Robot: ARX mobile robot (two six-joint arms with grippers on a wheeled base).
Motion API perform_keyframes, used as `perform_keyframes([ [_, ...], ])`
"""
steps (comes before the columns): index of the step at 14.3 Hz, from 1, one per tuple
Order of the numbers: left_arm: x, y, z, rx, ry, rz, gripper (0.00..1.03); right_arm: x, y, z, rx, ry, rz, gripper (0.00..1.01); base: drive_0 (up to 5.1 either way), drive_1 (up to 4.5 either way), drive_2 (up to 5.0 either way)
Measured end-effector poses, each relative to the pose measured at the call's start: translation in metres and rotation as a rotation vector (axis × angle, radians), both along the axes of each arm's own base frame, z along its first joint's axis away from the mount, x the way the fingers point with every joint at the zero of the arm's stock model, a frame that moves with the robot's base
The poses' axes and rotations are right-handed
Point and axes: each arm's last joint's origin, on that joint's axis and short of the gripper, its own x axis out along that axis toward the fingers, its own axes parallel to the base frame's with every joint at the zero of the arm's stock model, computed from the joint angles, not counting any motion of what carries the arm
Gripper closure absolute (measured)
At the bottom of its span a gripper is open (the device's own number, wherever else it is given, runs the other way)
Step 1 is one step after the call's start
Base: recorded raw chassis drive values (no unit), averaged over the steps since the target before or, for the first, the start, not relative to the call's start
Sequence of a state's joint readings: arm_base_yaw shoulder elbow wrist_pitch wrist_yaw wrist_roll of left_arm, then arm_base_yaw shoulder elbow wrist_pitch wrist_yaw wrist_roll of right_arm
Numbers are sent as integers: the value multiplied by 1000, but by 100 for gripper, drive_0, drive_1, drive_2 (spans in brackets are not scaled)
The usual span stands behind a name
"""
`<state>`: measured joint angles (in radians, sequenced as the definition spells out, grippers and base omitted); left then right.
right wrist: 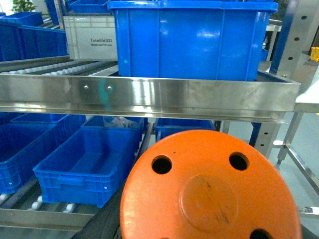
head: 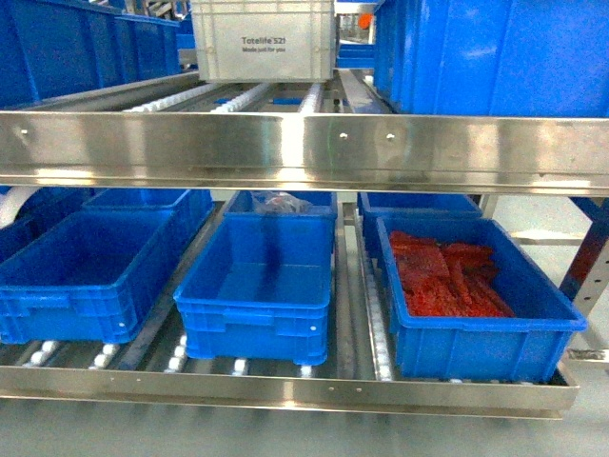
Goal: Sort blue parts and orange caps into right shelf containers
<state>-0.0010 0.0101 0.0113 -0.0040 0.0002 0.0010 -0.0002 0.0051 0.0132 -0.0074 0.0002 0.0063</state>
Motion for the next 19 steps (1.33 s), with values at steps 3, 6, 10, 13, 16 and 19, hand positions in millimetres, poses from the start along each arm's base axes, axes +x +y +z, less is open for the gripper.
perform_keyframes([
  [3, 0, 0, 0, 0, 3, 0, 62, 0, 0, 0, 0, -1, 0, 58, -495, 242, 242],
  [6, 0, 0, 0, 0, 3, 0, 62, 0, 0, 0, 0, -1, 1, 58, -483, 253, 253],
  [10, 0, 0, 0, 0, 3, 1, 62, 0, 0, 0, 0, -2, 0, 58, -477, 259, 259],
  [13, 0, 0, 0, 0, 2, 1, 62, 0, 0, 0, 0, -5, 1, 58, -494, 243, 243],
  [16, 0, 0, 0, 0, 2, 1, 62, 0, 0, 0, 0, -2, 0, 58, -490, 247, 247],
  [19, 0, 0, 0, 0, 3, 0, 62, 0, 0, 0, 0, -2, 0, 58, -485, 252, 252],
])
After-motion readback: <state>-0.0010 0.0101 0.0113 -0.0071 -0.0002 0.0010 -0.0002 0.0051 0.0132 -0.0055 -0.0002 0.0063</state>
